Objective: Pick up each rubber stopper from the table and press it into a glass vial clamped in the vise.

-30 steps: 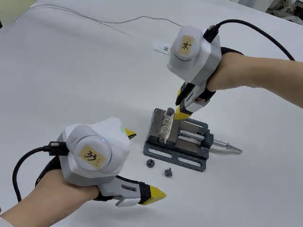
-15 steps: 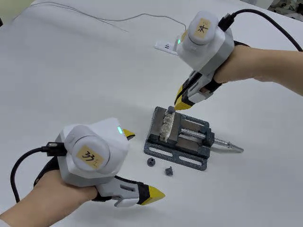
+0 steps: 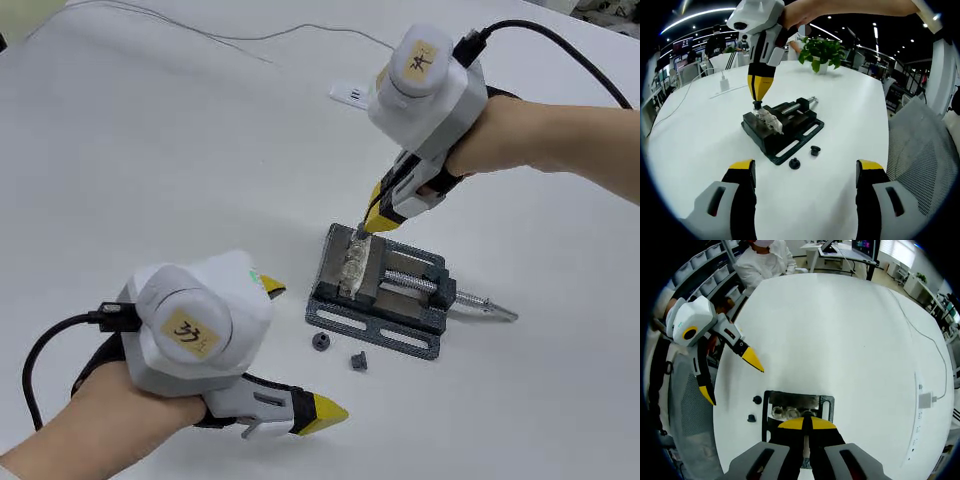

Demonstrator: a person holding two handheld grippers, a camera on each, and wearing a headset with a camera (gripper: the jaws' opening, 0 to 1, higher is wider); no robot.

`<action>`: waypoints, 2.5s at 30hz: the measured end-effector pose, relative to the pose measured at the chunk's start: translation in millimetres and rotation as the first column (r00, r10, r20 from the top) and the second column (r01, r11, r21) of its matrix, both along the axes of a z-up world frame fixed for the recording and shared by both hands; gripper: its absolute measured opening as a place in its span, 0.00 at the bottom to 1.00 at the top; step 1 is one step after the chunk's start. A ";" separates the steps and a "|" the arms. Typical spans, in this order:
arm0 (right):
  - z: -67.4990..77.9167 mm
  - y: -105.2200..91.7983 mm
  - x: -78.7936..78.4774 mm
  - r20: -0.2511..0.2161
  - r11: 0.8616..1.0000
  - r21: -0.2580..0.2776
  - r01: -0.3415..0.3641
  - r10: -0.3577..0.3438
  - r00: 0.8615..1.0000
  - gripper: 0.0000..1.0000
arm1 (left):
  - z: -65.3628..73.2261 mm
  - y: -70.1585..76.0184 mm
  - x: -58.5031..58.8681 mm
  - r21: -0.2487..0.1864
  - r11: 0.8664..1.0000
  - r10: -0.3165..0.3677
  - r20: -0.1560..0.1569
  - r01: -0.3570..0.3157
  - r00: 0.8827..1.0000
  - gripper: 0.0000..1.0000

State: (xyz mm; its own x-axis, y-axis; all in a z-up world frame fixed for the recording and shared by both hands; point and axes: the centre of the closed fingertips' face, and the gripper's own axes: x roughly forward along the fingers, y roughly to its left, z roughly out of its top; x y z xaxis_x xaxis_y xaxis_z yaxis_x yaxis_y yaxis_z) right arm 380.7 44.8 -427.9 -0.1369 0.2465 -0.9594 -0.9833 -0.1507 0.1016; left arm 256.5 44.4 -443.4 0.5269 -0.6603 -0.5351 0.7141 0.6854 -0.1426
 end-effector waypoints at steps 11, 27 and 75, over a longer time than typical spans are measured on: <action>1.4 -0.6 -3.1 -0.042 1.000 0.007 0.015 -0.015 0.999 0.00 | -1.6 0.5 -0.1 0.001 1.000 -0.001 -0.006 0.001 1.000 0.81; 3.0 -0.9 -1.1 -0.029 1.000 0.000 0.005 -0.005 1.000 0.00 | -3.3 -0.4 -1.8 -0.003 1.000 -0.002 -0.014 0.002 1.000 0.80; -2.6 -1.8 -3.7 0.042 0.991 -0.091 -0.098 0.102 0.994 0.00 | -9.6 -7.6 2.5 -0.040 0.999 0.015 -0.022 -0.016 1.000 0.79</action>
